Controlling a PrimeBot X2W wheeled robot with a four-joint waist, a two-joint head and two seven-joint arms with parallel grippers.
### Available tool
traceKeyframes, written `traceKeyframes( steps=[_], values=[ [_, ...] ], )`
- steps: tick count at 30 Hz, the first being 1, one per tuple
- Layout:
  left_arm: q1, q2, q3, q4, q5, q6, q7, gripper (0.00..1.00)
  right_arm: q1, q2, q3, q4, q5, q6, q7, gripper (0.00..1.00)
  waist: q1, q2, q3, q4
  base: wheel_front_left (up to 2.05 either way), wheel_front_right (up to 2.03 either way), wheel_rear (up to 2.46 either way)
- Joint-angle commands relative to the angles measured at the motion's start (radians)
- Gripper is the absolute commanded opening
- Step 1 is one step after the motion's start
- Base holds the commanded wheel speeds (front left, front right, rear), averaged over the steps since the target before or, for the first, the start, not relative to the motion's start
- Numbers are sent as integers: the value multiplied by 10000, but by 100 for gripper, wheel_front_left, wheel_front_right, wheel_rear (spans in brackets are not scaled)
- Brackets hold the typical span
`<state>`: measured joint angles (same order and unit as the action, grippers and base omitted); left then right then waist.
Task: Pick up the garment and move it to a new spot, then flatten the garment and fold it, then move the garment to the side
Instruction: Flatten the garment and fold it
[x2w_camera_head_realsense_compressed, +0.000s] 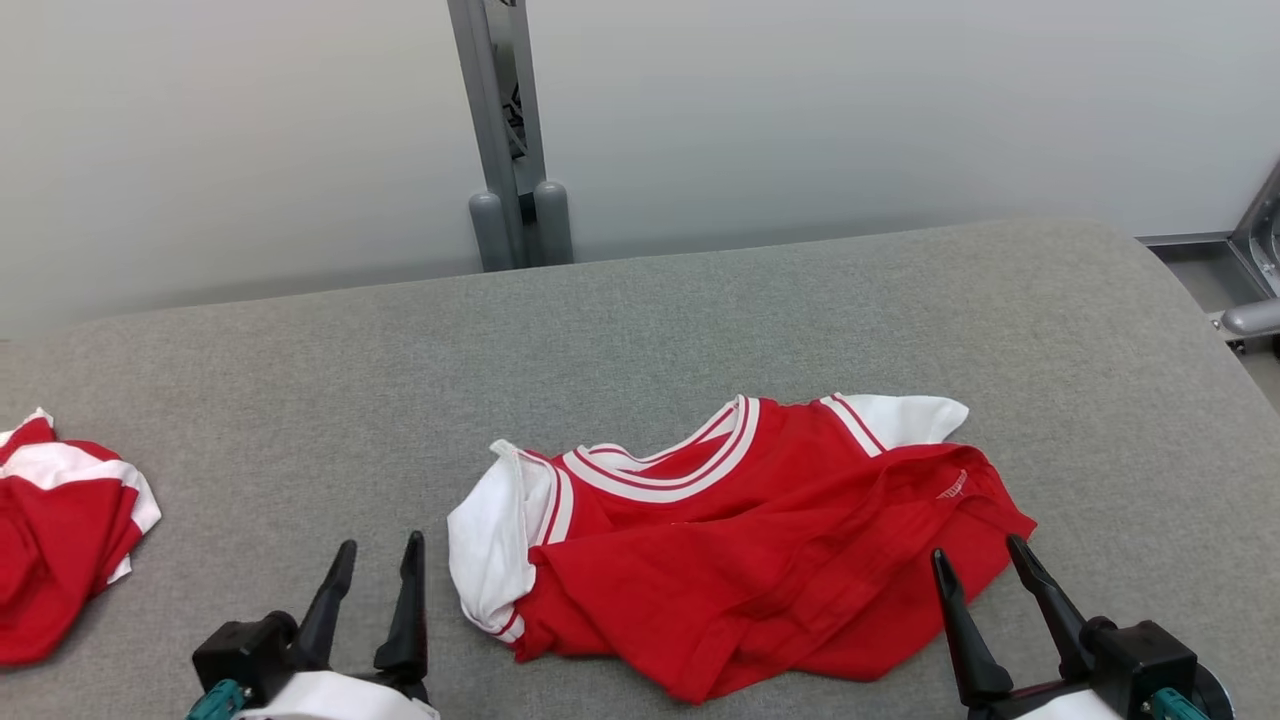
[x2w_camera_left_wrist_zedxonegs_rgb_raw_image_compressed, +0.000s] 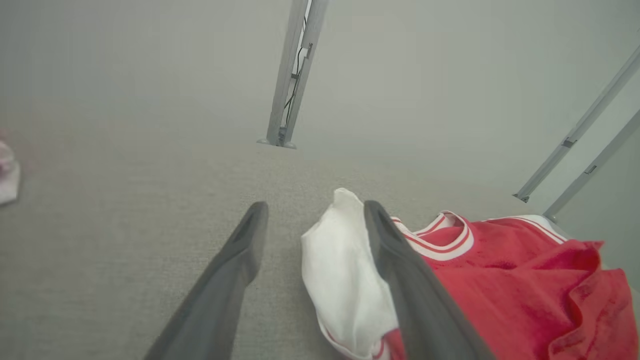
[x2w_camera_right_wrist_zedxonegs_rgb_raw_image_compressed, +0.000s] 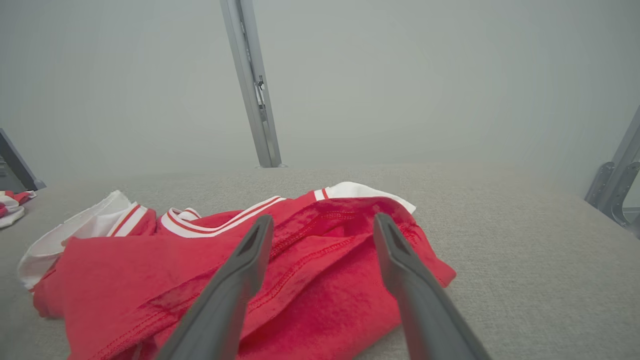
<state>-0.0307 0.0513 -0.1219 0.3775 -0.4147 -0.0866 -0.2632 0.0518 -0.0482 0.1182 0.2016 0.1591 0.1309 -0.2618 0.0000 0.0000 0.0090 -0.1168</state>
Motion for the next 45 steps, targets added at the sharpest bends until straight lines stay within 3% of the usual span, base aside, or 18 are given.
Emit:
traceKeyframes(
  steps=[1, 9, 19, 23, 27, 32, 37, 39, 40, 41, 45],
  values=[
    [117, 13, 188, -155, 72, 111, -8, 100, 100, -45, -13, -48, 56, -3, -55, 100, 0, 0, -75, 92, 0, 0, 0],
    [-87, 7, 176, -386, 518, 510, -7, 100, 95, -46, 82, -9, 16, -3, -55, 100, 0, 0, -232, 231, 0, 0, 0],
    [-2512, 9, -1172, 2089, 586, 389, 45, 100, -61, -45, 308, 100, -127, -3, -55, 100, 0, 0, -80, -150, 0, 0, 0],
    [-3583, 16, -1739, 3298, 386, 475, 636, 100, -143, -43, 344, 134, -122, -3, -55, 100, 0, 0, 47, -397, 0, 0, 0],
    [-4637, 10, -2027, 4779, 452, 1183, 1629, 100, -248, -45, 425, 179, -53, -3, -55, 100, 0, 0, 239, -764, 0, 0, 0],
    [-5096, 19, -2177, 5679, 409, 1597, 2308, 100, -353, -45, 458, 154, -9, -3, -57, 100, 0, 0, 444, -1027, 0, 0, 0],
    [-5462, 78, -2264, 6706, 351, 1772, 3226, 100, -451, -45, 525, 191, 73, -3, -55, 100, 0, 0, 619, -1319, 0, 0, 0],
    [-5563, 112, -2235, 6940, 262, 1634, 3258, 100, -500, -43, 552, 209, 75, -3, -55, 100, 0, 0, 658, -1415, 0, 0, 0],
    [-5596, 107, -2193, 6975, 204, 1564, 3147, 64, -514, -45, 536, 210, 73, -3, -55, 100, 0, 0, 663, -1449, 0, 0, 0],
    [-5627, 106, -2163, 7001, 125, 1422, 3018, 0, -519, -45, 522, 213, 87, -3, -55, 100, 0, 0, 658, -1481, 0, 0, 0],
    [-5860, 66, -1963, 6833, -284, 884, 2310, 0, -465, -45, 489, 260, 87, -3, -55, 100, 0, 0, 518, -1549, 0, 0, 0]
  ],
)
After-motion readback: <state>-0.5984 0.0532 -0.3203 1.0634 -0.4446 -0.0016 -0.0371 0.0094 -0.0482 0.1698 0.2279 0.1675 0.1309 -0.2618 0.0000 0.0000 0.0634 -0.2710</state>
